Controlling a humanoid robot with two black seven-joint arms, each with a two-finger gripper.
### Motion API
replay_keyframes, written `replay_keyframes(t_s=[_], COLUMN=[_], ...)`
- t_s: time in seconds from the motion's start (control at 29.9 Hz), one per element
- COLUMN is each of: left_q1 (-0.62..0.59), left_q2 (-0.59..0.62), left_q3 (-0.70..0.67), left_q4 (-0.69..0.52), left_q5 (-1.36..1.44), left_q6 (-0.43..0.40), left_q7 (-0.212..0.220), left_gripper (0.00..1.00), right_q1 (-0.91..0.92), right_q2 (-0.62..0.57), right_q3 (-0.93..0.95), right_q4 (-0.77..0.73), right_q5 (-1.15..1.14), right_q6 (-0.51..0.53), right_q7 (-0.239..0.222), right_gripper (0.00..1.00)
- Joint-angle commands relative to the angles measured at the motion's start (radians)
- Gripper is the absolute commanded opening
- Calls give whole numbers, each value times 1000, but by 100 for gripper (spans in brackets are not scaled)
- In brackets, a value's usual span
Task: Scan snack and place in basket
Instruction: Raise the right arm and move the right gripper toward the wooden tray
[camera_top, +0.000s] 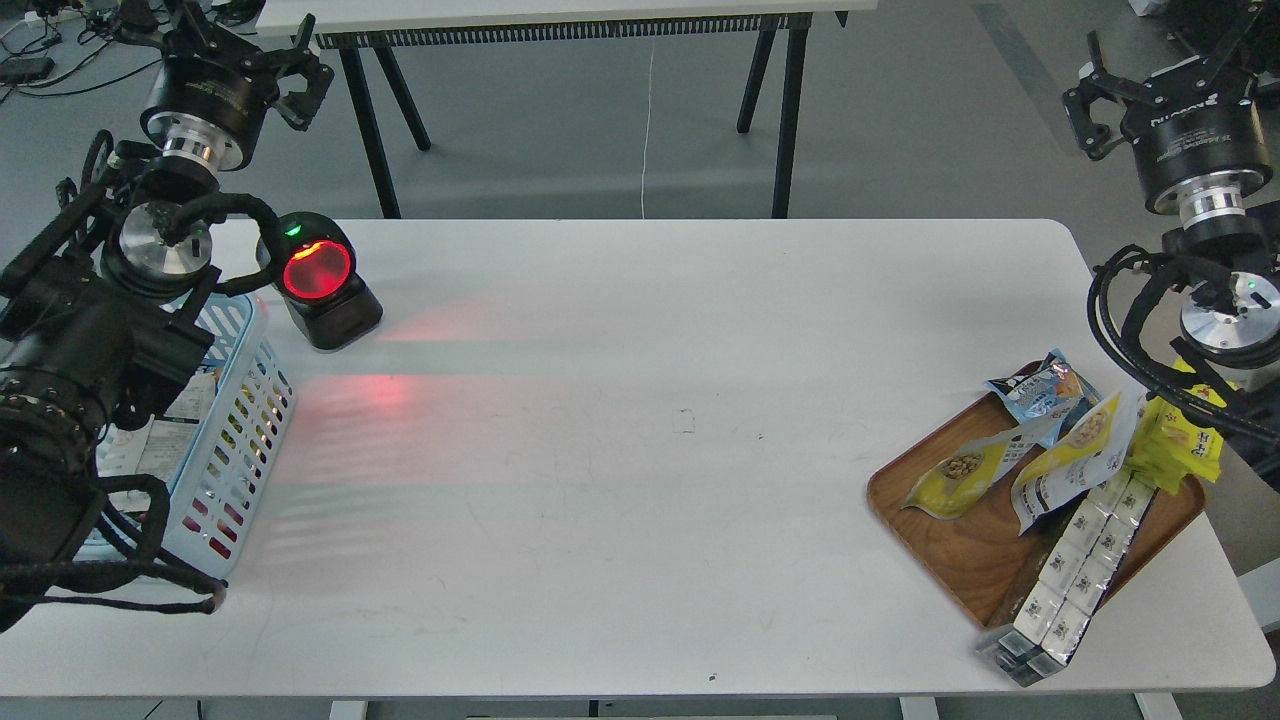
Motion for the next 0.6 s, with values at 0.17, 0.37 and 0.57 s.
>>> replay_keyframes(t_s=[0.17,0.37,0.57], left_q1=[1,1,1], left_q2=[3,1,1], left_q3=[6,5,8], left_q4=[0,-3,-3], left_q5=[1,1,1], left_q6=[0,0,0], left_q7=[7,4,1], left_gripper=[100,100,100], right_q1=[6,154,332], right_q2=[-66,-178,-342], right_q3=[-80,-253,-398], right_q4=[65,186,393], right_q5=[-14,-104,-240], right_q6=[12,1,-57], right_q7=[0,0,0], right_gripper=[99,99,99])
